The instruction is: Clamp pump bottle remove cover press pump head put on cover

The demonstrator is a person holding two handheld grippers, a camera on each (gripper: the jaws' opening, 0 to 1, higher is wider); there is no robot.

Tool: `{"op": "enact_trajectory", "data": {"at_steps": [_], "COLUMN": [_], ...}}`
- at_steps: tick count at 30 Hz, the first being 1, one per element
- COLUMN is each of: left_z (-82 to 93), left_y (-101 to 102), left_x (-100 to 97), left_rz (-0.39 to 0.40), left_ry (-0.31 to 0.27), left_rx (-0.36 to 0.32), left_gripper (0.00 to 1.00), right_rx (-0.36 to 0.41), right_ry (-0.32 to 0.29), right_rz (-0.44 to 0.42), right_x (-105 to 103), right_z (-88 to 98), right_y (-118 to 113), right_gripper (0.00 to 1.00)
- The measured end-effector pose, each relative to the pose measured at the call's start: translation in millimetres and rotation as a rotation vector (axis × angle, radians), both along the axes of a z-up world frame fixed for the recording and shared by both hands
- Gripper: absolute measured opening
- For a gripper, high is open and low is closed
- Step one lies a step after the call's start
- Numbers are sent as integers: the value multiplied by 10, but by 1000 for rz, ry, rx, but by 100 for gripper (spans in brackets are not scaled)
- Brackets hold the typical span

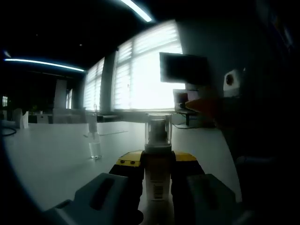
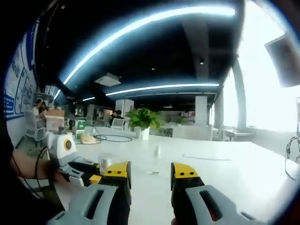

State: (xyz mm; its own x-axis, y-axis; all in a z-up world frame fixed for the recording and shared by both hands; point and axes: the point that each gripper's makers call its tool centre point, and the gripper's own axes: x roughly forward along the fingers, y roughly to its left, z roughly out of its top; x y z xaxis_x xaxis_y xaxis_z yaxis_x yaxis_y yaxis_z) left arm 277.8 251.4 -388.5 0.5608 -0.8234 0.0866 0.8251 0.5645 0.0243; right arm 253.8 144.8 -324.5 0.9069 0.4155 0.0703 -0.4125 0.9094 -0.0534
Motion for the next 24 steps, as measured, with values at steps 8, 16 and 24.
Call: {"op": "enact_trajectory", "data": {"at_steps": [8,16,24], "left_z": [1,3,3], "left_y": [3,28,41], "left_x": [2,29,58], "left_rz": [2,19,30], "left_ry": [0,5,6], "left_rx": [1,1,4], "left_gripper": [13,13,13], "right_rx": [22,24,22], "right_ry": [-8,-2,6], "right_rz": [-70,-81,-87], "right_x": [-34,-21,7], "right_z": [-82,-199,-248], "right_y": [-301,-356,-374], "right_gripper": [28,27,25]}}
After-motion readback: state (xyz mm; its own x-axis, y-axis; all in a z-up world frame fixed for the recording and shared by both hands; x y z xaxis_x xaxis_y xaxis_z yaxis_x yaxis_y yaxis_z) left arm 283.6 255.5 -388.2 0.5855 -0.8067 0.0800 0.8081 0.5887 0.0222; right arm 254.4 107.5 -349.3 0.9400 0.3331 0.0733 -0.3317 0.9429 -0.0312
